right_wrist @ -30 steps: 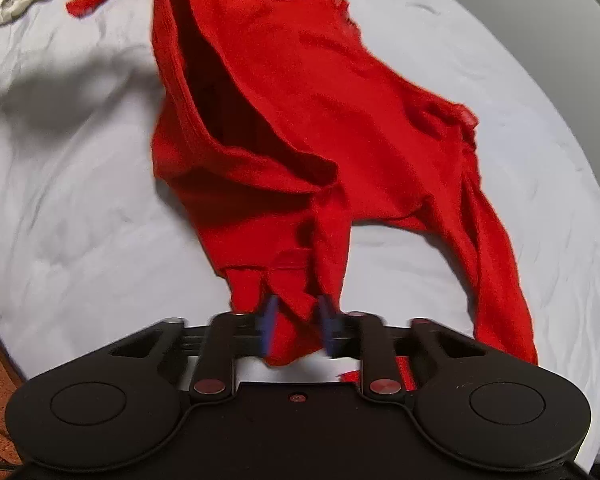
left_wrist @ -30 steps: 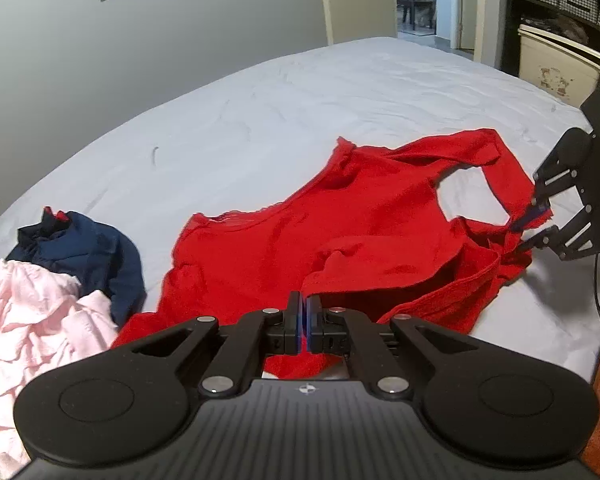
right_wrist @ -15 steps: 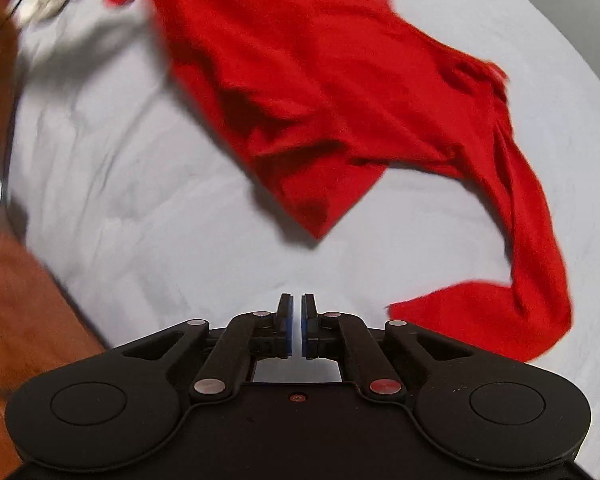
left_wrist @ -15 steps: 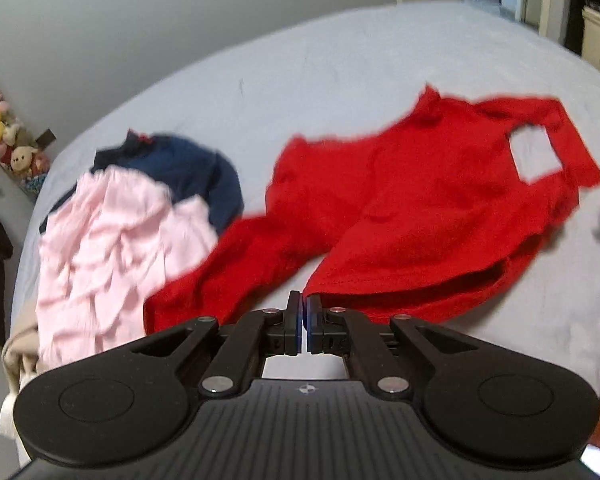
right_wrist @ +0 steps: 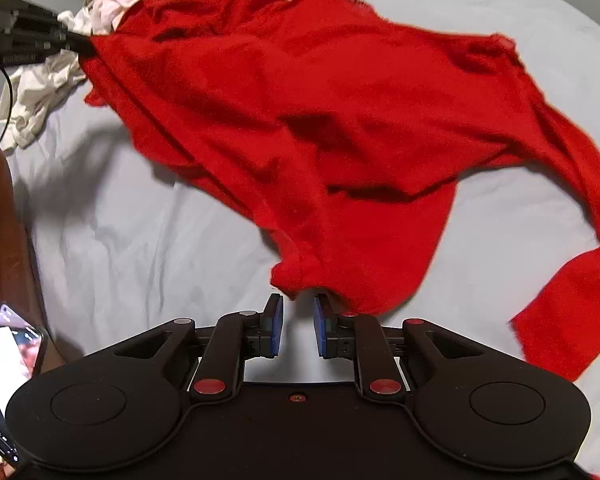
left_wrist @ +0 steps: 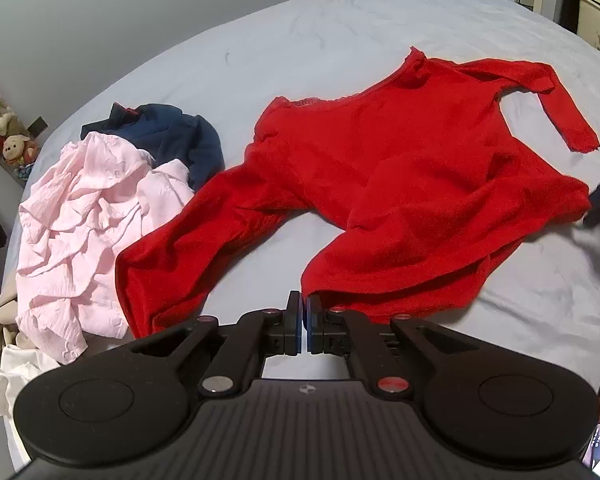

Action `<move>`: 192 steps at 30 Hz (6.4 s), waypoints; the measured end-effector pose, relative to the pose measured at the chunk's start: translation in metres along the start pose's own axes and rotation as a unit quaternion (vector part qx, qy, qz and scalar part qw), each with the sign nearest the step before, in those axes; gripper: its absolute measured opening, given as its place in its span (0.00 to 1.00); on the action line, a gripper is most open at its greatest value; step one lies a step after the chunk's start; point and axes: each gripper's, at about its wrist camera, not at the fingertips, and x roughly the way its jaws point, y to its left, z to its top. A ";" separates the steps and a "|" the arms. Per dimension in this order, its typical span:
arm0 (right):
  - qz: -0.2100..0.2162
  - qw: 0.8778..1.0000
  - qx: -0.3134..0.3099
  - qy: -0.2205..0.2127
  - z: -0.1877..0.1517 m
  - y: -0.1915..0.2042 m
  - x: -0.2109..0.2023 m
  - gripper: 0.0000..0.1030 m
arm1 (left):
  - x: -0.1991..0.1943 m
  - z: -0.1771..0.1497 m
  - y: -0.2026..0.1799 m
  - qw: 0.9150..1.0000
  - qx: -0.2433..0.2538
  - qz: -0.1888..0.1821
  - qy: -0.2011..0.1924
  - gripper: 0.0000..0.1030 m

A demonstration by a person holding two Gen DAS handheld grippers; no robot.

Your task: Fold clothes

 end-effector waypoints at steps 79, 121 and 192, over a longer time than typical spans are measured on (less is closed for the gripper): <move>-0.106 0.922 -0.326 0.181 -0.055 0.043 0.012 0.10 | 0.025 -0.081 -0.053 0.982 0.095 -0.057 0.152 0.15; -0.108 0.969 -0.205 0.089 -0.058 -0.001 -0.027 0.21 | 0.052 -0.084 -0.084 0.964 0.228 -0.065 0.122 0.11; -0.101 0.938 -0.304 0.131 -0.057 0.032 0.005 0.09 | 0.047 -0.082 -0.055 0.982 0.144 -0.058 0.110 0.10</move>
